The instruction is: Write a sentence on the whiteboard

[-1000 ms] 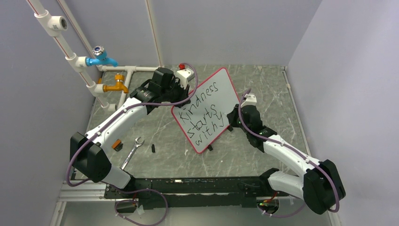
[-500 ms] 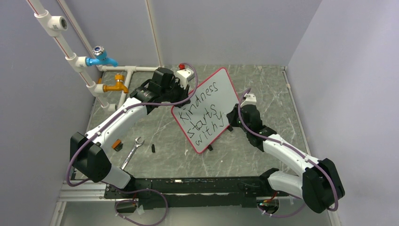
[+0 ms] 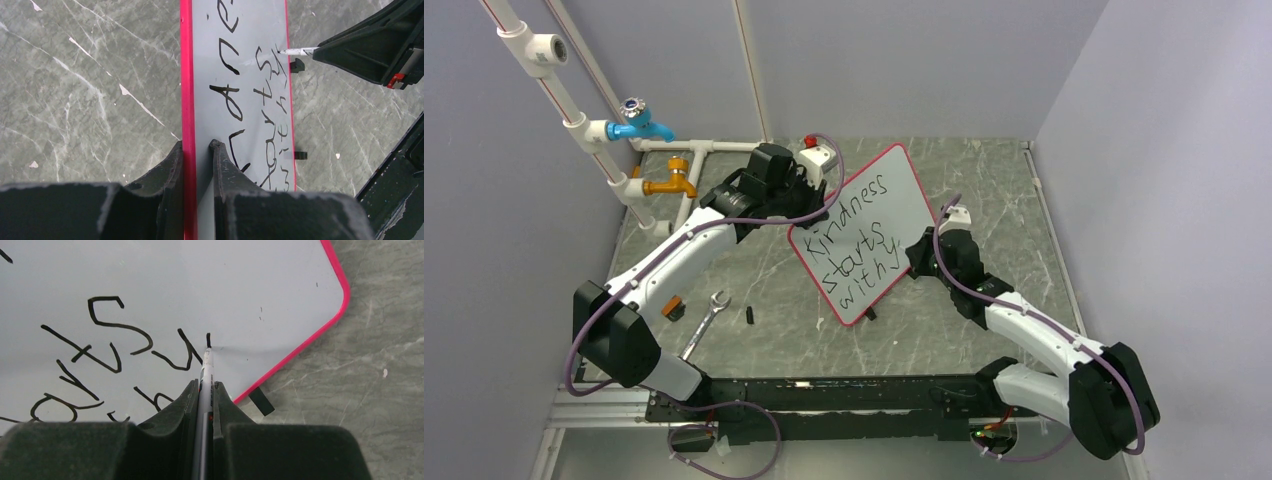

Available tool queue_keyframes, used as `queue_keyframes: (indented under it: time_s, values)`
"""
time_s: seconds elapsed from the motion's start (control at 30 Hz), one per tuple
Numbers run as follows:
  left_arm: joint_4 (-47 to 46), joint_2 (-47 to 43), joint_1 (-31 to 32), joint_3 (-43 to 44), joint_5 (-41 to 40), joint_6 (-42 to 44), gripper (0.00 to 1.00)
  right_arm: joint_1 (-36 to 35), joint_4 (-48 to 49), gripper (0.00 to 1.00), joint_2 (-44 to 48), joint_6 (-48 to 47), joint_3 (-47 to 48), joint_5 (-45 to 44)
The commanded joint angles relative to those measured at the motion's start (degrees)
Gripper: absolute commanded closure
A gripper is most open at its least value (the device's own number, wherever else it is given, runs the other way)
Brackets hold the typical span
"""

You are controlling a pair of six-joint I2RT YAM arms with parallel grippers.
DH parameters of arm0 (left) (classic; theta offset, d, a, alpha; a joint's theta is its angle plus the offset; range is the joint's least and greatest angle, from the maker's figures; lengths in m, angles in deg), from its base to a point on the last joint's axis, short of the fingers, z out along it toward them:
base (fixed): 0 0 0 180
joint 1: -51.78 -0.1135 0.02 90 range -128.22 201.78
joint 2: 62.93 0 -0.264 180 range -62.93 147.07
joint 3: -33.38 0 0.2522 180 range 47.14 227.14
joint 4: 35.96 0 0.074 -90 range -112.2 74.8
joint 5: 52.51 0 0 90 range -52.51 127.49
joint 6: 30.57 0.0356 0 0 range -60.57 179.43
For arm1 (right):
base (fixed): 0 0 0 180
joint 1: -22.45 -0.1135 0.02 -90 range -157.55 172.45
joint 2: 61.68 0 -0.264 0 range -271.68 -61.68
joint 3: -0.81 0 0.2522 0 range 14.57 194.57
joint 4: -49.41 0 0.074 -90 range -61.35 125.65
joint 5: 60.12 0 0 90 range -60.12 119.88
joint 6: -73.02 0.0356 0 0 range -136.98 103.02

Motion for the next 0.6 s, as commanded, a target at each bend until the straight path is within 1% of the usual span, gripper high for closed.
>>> queue_keyframes:
  time_s: [0.0, 0.2, 0.43, 0.57]
  values:
    - [8.6, 1.9, 0.7, -2.4, -8.5, 7.3, 1.0, -0.1, 1.5, 1.0, 1.3, 1.1, -1.4, 2.1]
    - [8.7, 2.0, 0.7, -2.4, -8.6, 7.4, 1.0, -0.1, 0.2, 1.0, 0.7, 0.9, -1.1, -0.5]
    - [8.8, 2.2, 0.7, -2.4, -8.4, 7.3, 1.0, 0.0, -1.0, 1.0, -2.3, -0.1, 1.7, -4.4]
    - [8.8, 2.1, 0.8, -2.4, -8.6, 7.4, 1.0, 0.3, -1.1, 1.0, -3.2, -0.9, 3.5, -5.2]
